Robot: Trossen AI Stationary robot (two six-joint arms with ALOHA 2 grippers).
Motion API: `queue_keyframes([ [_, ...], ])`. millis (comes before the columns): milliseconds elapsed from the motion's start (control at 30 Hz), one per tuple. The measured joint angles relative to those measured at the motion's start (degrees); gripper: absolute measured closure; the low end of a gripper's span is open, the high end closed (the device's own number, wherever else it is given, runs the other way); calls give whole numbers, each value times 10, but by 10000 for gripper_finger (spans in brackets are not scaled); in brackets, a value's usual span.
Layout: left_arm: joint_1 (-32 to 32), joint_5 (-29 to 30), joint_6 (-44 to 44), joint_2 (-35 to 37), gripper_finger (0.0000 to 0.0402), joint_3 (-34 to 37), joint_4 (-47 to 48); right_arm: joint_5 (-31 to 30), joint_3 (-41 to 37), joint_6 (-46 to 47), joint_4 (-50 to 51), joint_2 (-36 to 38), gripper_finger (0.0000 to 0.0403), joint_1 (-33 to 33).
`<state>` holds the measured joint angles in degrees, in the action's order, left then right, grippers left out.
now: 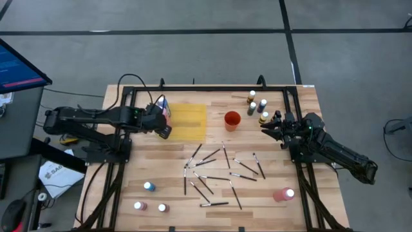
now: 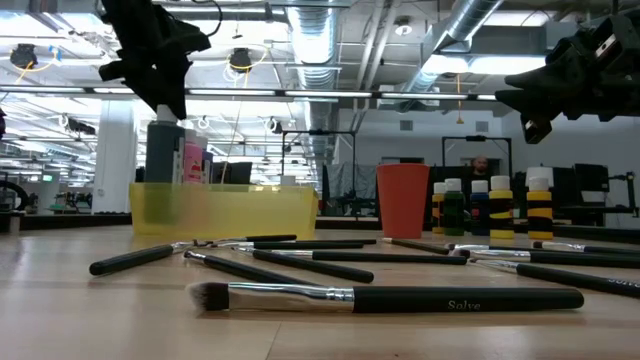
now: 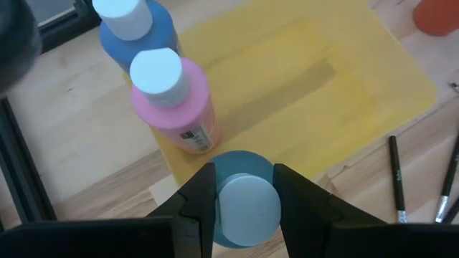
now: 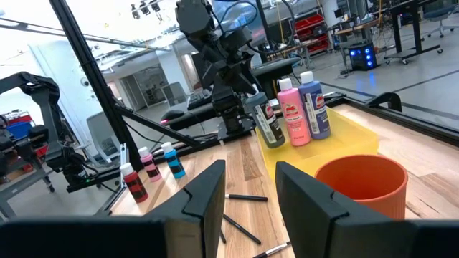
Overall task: Pick & Place Paint Supplies
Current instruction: Put the black paint bottle into the yellow bin
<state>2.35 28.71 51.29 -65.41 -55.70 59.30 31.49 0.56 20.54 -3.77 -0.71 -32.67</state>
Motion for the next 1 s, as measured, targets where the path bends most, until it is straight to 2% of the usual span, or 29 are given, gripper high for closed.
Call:
queue_keyframes([
  [1000, 0, -2, 15, -5, 292, 22, -18, 0, 0, 0, 0, 0, 283, 0],
])
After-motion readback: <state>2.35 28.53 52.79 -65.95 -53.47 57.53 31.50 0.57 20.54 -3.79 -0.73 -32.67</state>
